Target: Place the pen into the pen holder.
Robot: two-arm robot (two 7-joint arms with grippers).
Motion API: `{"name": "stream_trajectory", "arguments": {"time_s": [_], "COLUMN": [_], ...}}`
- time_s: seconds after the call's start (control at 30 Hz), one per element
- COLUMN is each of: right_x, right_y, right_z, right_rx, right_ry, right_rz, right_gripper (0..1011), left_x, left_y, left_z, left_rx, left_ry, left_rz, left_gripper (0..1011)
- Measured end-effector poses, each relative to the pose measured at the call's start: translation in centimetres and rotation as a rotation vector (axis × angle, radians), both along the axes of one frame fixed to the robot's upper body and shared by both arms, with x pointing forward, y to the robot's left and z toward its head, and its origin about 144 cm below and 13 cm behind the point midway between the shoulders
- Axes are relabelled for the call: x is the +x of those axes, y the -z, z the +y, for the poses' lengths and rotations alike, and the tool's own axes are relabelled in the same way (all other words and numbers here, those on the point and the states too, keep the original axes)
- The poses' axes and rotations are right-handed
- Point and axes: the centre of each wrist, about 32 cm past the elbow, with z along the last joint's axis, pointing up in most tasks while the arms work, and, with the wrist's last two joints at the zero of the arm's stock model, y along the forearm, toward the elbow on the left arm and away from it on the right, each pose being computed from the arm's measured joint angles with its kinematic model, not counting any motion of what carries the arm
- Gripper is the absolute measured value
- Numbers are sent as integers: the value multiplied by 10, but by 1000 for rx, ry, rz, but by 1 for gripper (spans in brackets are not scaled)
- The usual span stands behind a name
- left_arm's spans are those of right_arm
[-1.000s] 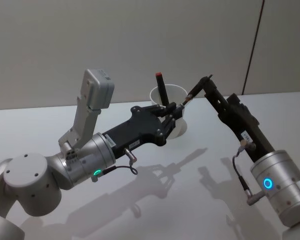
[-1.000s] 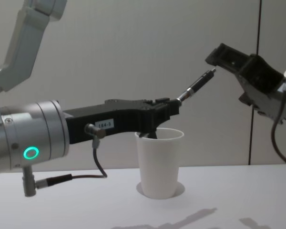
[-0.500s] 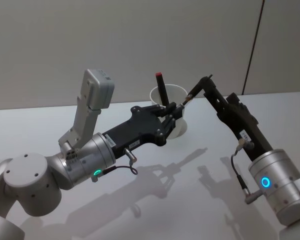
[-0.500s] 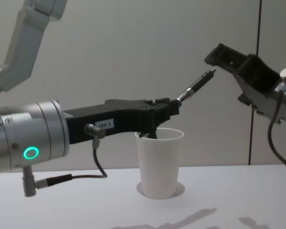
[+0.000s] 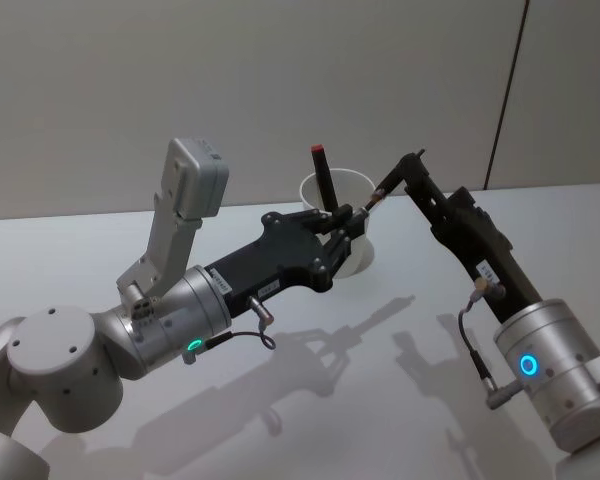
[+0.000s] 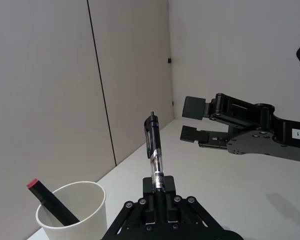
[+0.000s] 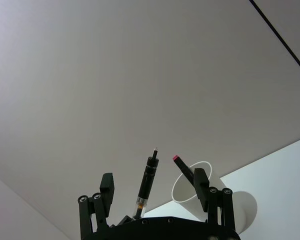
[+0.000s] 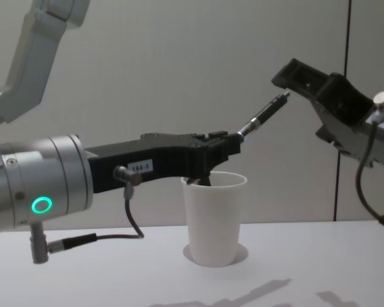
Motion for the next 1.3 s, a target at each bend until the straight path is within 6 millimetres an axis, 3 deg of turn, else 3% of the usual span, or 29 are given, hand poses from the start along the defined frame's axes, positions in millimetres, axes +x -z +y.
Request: {"name": "stream_trajectory", "arguments": {"time_s": [1.3], "right_x": [17], "right_y": [-8], "right_z": [3], "right_rx": [134], "right_ry": [-11], "right_rz": [31], "right_gripper": [1001], "left_x": [0], "left_y": [0], "left_z": [0], "left_rx": [0], "left_ry": [0], "left_rz": [0], "left_gripper": [129]}}
